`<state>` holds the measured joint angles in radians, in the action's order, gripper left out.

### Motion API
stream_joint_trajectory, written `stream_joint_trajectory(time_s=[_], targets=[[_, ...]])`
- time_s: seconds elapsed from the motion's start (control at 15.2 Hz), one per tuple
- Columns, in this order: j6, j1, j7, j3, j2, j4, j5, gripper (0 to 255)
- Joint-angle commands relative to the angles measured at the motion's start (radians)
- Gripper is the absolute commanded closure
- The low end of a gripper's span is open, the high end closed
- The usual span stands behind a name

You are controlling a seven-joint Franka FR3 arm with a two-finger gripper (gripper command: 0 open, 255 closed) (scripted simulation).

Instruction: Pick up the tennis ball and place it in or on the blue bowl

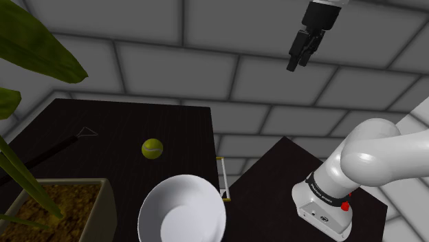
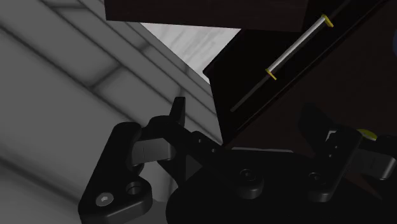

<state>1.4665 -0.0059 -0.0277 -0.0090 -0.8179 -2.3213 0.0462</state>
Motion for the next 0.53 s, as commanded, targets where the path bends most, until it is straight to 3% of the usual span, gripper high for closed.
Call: stream_joint_trajectory(time_s=[0.0,0.46], targets=[[0.000,0.000,0.000,0.000,0.000,0.000,0.000,0],[0.218,0.049,0.083,0.102,0.049,-0.123,0.096,0]])
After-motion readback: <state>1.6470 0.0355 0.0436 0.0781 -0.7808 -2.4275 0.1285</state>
